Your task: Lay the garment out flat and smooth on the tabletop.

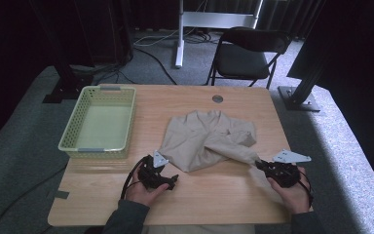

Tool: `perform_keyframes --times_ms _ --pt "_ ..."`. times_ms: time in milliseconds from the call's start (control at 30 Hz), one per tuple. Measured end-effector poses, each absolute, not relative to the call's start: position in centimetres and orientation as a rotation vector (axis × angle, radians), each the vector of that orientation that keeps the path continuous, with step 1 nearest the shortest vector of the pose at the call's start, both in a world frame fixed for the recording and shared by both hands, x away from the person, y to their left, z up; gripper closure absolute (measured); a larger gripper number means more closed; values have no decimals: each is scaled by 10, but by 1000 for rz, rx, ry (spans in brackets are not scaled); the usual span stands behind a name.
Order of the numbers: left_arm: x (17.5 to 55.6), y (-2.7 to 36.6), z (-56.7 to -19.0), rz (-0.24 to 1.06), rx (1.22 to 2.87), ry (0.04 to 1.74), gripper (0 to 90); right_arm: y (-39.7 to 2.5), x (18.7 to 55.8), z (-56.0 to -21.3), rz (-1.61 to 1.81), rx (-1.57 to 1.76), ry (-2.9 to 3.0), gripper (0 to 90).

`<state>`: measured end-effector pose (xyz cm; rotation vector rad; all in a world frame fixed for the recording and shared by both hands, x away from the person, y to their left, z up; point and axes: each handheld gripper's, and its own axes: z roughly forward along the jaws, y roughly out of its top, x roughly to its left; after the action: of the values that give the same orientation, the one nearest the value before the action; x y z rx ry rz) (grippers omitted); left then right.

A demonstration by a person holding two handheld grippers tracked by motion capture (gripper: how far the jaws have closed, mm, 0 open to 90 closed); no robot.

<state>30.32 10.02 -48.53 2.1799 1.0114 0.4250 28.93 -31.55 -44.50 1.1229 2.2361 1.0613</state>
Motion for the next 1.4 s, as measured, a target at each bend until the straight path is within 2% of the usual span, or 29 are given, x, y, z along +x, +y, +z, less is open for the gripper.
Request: perform_keyframes --times_ms 1400 --pt "303 100 -485 425 2180 1012 110 -328 281 -446 1041 1143 2223 841"
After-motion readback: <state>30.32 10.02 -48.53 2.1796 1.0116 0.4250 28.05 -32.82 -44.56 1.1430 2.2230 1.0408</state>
